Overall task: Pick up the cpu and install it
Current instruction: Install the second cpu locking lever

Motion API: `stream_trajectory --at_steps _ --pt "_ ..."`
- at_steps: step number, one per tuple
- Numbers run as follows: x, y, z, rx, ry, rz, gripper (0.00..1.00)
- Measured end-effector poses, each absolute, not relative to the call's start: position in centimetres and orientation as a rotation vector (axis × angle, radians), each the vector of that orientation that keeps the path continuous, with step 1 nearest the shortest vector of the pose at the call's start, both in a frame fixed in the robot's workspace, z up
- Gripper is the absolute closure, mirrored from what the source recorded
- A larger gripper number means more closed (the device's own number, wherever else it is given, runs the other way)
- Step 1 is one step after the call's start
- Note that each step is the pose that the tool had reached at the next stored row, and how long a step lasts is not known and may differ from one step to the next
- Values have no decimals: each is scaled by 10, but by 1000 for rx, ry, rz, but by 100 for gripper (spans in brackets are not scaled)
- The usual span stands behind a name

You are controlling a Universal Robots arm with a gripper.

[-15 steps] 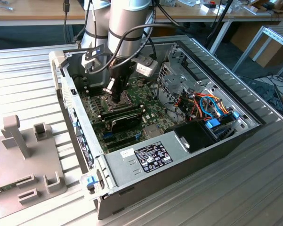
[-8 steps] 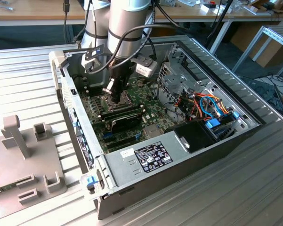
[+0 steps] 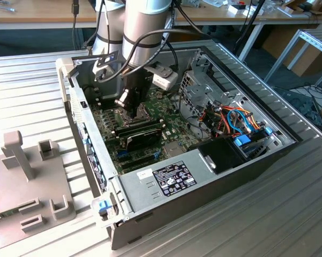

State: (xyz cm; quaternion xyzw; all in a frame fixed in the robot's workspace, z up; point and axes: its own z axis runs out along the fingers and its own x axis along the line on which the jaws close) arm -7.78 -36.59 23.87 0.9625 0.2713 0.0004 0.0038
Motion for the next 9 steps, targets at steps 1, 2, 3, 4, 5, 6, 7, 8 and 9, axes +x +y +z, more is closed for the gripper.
stream_trajectory --at_steps 1,2,3,4,5,6,7,8,9 --pt "-78 -366 238 3023 825 1 89" --pt "-78 -366 238 3028 806 1 89" --pt "-78 -366 238 3033 786 1 89" --pt "-78 -366 238 3038 767 1 89" --pt "-78 -366 237 3044 738 0 89" --pt "-78 -366 237 3048 721 0 89" --pt "-78 -366 237 3052 705 0 89" --pt "-78 -366 237 3056 687 0 89" --pt "-78 -366 236 3060 669 0 89"
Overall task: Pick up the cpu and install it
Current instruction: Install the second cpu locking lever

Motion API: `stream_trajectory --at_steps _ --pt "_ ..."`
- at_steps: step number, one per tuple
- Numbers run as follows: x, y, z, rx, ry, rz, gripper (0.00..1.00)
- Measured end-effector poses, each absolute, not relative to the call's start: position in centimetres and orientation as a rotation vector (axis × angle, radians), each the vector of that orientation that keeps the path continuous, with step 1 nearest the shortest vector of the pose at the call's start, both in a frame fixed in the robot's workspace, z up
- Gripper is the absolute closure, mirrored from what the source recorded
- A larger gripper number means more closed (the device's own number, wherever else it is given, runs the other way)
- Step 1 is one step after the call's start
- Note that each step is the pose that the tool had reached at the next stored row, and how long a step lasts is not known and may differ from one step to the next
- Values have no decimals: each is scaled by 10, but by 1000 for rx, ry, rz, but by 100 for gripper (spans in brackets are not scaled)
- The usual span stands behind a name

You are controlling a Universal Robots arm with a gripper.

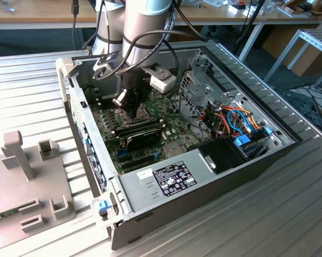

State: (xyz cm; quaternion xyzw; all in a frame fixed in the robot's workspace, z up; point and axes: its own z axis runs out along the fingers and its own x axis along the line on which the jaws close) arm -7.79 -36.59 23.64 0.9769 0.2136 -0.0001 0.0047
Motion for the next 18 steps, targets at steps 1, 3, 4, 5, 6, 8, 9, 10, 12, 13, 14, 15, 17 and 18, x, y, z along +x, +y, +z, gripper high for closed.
stream_trajectory --at_steps 1,3,4,5,6,8,9,10,12,13,14,15,17,18 --pt "-78 -366 236 3067 636 0 89" --pt "-78 -366 235 3079 575 -1 89" --pt "-78 -366 235 3082 558 -1 89" --pt "-79 -366 234 3086 540 -1 89" --pt "-79 -366 234 3087 530 -1 89" --pt "-79 -366 232 3092 501 -1 89" --pt "-80 -366 231 3094 487 -1 89" --pt "-80 -366 230 3096 470 -1 89" --pt "-81 -366 228 3101 434 -2 89" --pt "-81 -366 227 3105 411 -2 89" --pt "-81 -366 226 3108 389 -2 89" --pt "-81 -365 226 3109 374 -2 89" --pt "-82 -365 225 3112 352 -2 89" --pt "-82 -365 224 3113 342 -2 89"
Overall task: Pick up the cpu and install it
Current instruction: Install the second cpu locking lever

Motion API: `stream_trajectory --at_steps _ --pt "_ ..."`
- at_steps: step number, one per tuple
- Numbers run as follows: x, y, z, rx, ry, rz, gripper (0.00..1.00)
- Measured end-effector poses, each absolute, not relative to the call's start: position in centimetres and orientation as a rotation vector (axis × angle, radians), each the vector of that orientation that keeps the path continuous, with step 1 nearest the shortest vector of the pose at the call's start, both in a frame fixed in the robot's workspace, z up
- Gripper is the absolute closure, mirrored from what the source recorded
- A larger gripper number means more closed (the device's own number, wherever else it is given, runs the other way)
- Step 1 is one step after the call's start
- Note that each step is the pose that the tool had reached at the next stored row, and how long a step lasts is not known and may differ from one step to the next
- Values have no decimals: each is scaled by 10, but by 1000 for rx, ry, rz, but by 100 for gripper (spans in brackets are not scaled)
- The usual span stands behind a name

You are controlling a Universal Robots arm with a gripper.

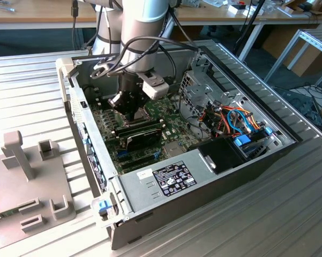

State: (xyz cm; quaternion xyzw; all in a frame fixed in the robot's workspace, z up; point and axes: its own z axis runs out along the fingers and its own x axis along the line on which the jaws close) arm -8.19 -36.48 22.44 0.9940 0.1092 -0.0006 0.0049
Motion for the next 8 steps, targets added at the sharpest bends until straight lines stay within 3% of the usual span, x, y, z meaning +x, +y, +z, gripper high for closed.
stream_trajectory --at_steps 8 --pt "-83 -364 221 3121 266 -2 89"
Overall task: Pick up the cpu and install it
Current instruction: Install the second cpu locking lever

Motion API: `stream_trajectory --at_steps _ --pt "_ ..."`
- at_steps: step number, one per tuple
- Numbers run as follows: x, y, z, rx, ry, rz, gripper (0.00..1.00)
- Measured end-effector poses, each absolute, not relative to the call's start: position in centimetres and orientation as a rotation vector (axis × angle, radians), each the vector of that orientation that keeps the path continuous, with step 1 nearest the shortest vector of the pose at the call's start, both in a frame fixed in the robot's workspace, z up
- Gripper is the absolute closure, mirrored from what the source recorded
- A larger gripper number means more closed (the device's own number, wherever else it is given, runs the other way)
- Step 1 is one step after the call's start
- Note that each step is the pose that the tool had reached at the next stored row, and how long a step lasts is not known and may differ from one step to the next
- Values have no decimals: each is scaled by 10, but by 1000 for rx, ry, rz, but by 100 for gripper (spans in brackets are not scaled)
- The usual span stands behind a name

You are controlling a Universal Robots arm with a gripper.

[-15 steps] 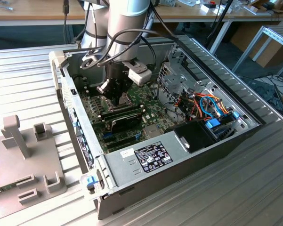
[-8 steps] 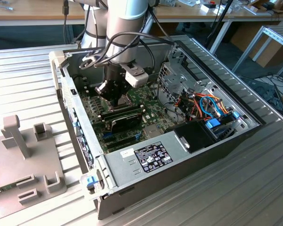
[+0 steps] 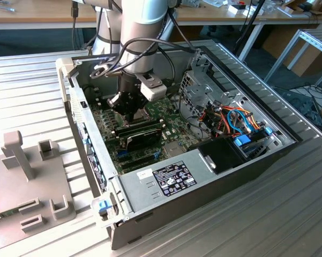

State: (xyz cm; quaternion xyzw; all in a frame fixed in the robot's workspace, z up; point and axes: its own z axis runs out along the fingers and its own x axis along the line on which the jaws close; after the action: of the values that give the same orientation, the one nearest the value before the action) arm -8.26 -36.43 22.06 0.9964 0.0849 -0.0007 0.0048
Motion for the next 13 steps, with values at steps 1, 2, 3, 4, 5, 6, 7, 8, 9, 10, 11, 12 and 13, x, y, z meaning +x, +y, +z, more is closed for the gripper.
stream_trajectory --at_steps 1,2,3,4,5,6,7,8,9,10,11,12,13 --pt "-83 -364 219 3121 257 -2 89" --pt "-83 -364 218 3122 250 -2 89" --pt "-83 -364 217 3122 244 -2 89" --pt "-83 -364 216 3123 238 -3 89" --pt "-83 -364 215 3123 231 -2 89" --pt "-83 -364 215 3124 226 -3 89" --pt "-83 -364 214 3124 216 -3 89" --pt "-83 -364 214 3126 202 -3 89" --pt "-83 -364 213 3127 182 -3 89" --pt "-83 -364 213 3128 160 -3 89" --pt "-83 -364 213 3129 143 -3 89" --pt "-83 -364 212 3131 107 -3 89" --pt "-83 -364 212 3131 75 -3 89"
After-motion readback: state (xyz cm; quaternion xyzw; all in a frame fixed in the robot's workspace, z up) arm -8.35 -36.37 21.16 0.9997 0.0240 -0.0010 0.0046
